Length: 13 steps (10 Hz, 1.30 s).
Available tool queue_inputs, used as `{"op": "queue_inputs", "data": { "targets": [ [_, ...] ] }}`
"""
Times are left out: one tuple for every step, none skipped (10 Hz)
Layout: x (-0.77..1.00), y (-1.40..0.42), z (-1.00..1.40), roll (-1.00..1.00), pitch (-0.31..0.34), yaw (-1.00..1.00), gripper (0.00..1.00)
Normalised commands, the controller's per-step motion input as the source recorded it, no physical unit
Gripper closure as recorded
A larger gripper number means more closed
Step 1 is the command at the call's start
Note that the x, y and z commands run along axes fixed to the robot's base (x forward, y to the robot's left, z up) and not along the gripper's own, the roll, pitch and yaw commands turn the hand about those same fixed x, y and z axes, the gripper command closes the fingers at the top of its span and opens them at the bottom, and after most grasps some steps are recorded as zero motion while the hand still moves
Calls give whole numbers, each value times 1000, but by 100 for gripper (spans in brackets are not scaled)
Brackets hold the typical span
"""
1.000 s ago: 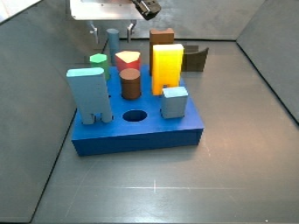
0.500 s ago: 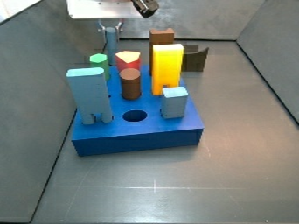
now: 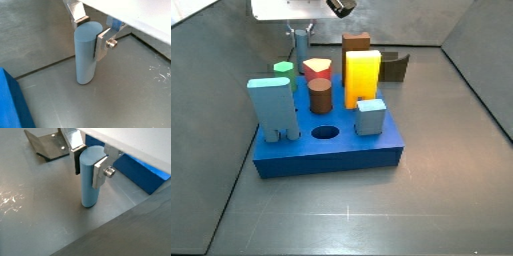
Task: Pick up the oval object. Move up. Move to above the board. Insert the oval object.
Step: Pick up the oval object, then move up, then move to above the board.
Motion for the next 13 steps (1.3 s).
{"op": "queue_inputs", "data": {
  "targets": [
    [0,0,0,0,0,0,100],
    [0,0,833,0,0,0,100],
    [-3,38,856,0,-12,14,100],
    [-44,36,770,5,11,11,100],
    [-44,27,651,20,18,-1,100],
    [-33,15,466,40,25,-10,100],
    [-26,15,321,56,32,-12,100],
    [99,-469,1000,-4,283,-99,100],
    [110,-489,1000,8,281,-86,100],
    [110,-440,1000,22,258,-39,100],
    [101,-385,1000,31,213,-17,100],
    [84,-349,1000,39,144,4,100],
    [72,-304,1000,39,108,15,100]
  ]
}}
